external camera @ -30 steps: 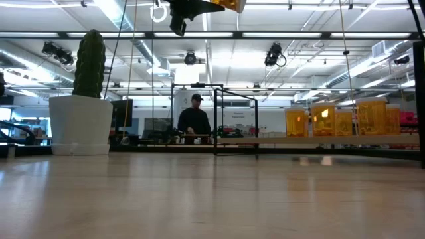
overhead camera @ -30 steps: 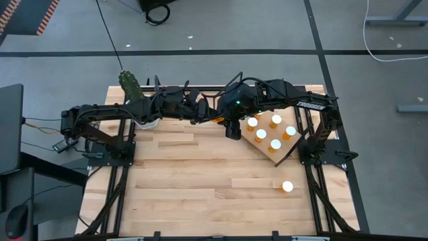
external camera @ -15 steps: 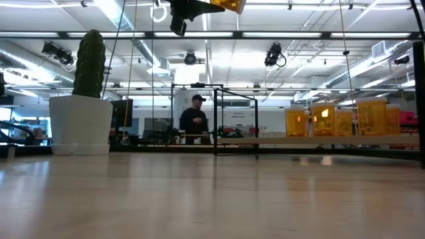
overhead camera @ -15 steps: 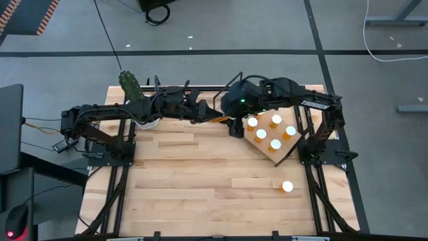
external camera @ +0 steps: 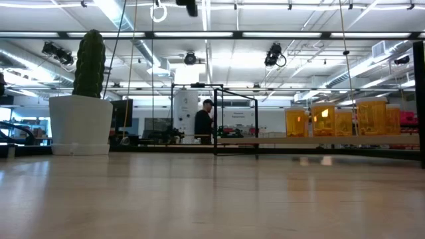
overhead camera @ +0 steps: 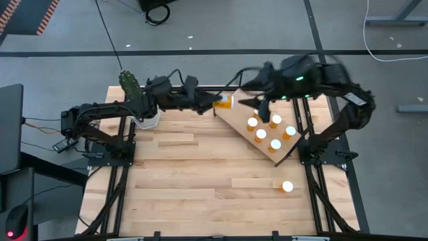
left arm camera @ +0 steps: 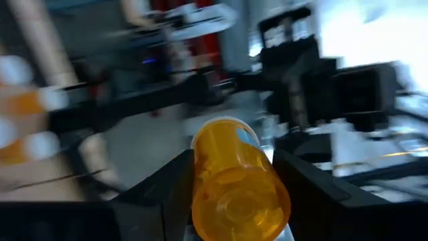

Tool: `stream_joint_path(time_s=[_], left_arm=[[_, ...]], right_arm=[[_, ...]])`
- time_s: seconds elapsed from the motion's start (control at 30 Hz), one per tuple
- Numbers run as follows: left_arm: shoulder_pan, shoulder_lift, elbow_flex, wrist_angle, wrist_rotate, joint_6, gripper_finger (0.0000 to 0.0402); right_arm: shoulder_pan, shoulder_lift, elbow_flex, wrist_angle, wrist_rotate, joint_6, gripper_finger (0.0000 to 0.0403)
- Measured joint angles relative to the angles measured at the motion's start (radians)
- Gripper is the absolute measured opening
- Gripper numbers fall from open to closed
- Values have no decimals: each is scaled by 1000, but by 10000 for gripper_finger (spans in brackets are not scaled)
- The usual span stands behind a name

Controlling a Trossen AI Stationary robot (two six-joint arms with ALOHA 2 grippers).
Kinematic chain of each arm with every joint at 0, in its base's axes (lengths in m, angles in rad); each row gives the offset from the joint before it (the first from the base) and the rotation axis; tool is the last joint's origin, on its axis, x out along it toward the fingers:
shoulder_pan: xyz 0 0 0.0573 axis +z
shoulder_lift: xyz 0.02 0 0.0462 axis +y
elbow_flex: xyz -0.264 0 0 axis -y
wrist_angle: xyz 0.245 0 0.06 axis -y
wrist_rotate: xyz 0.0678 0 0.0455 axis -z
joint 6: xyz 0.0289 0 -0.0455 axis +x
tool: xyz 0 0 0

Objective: Pick and place medicine bottles onto shelf by color
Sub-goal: Put the orange pill bottle to the left on the shelf

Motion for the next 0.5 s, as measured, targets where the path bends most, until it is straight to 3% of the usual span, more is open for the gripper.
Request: stream_joint_path(time_s=[0.2,0.33,0.5], left_arm=[[19,-1,0,220,1,-110,200],[19,-1,0,316,-5,-158,204],[19,-1,0,335,-17,-165,198]], right_arm=[[1,-54,1,240,-1,-89,266],[1,-36,1,306,-28,-138,271],[0,26,-1,311,-52,-131,305]])
